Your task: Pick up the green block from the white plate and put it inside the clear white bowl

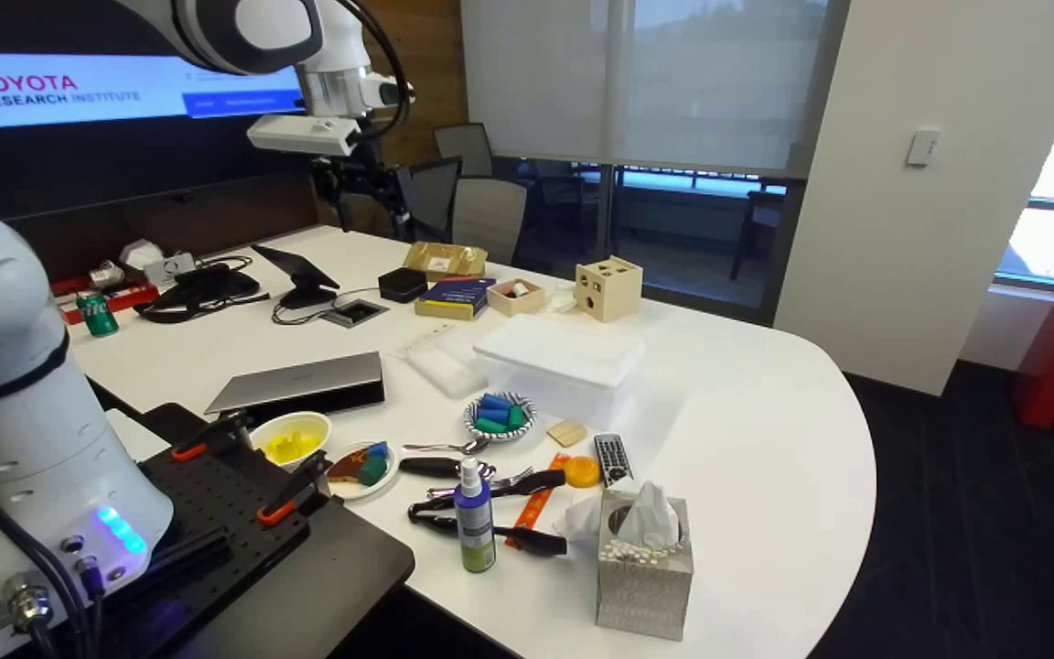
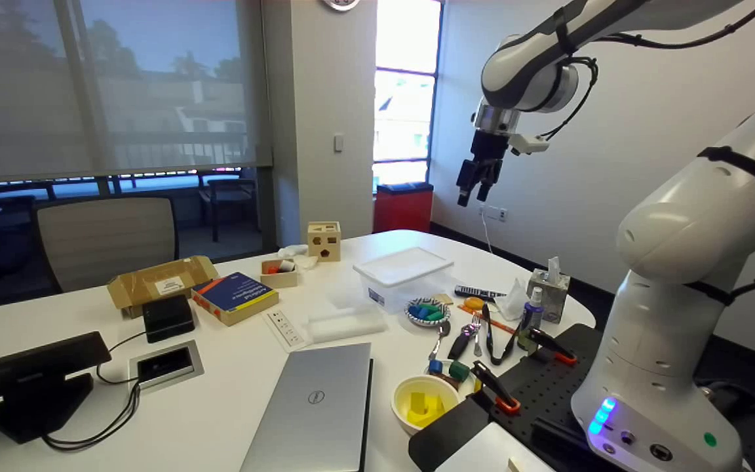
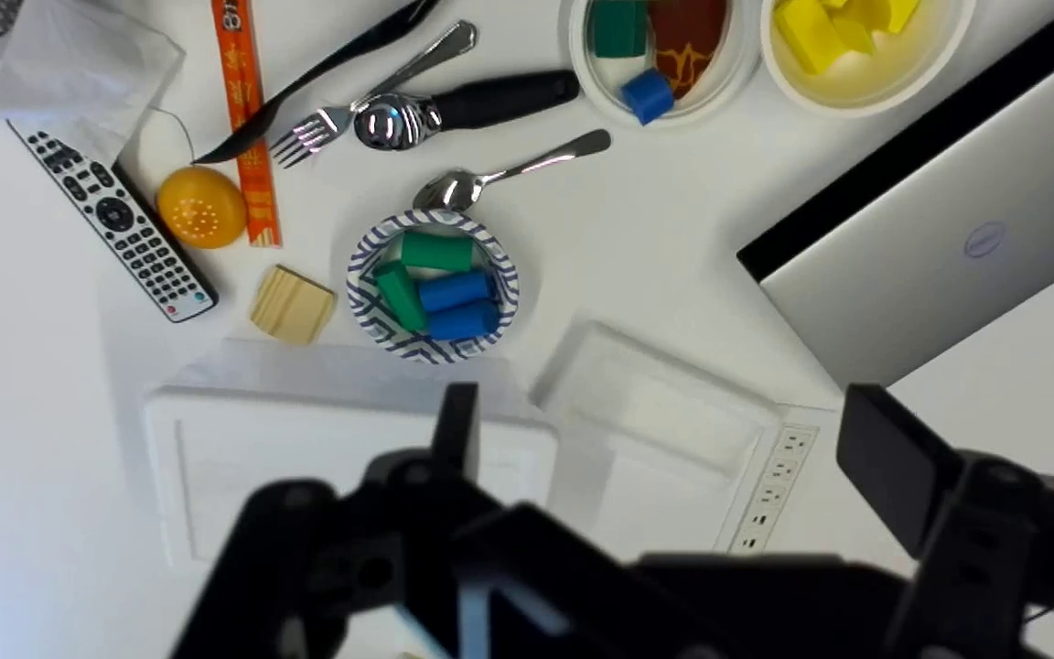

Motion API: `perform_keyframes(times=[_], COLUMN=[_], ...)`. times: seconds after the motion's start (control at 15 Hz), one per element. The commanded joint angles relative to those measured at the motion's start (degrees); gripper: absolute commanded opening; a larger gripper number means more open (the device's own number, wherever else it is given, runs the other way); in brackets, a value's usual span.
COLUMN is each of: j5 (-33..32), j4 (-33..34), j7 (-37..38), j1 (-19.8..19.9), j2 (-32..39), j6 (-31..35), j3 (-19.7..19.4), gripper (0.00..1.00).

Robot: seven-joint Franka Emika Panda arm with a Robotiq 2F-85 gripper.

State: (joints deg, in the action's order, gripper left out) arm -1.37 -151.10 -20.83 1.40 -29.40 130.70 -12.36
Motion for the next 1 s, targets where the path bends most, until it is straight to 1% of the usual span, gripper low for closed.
perform_keyframes(times=[0.0, 0.13, 0.27, 0.4, 0.53, 0.67, 0.8, 0.93], j5=[2.14, 7.63, 16.76, 25.97, 32.25, 34.72, 36.93, 38.89], j4=[1.12, 2.73, 5.1, 8.48, 12.37, 14.91, 15.3, 12.92], j7=[6.14, 6.31, 4.12, 2.24, 2.62, 6.09, 9.72, 14.11], j1=[1.91, 0.55, -1.69, -2.17, -0.49, 1.64, 3.28, 3.96], j2=[10.41, 17.95, 25.1, 31.62, 37.99, 43.34, 46.57, 48.26], j6=[11.8, 18.01, 20.88, 20.26, 17.99, 17.16, 16.85, 21.02], j3=[-0.21, -1.9, -2.73, -0.89, 2.62, 6.06, 8.56, 10.09], gripper=[1.0, 1.0, 1.0, 1.0, 1.0, 1.0, 1.0, 1.0])
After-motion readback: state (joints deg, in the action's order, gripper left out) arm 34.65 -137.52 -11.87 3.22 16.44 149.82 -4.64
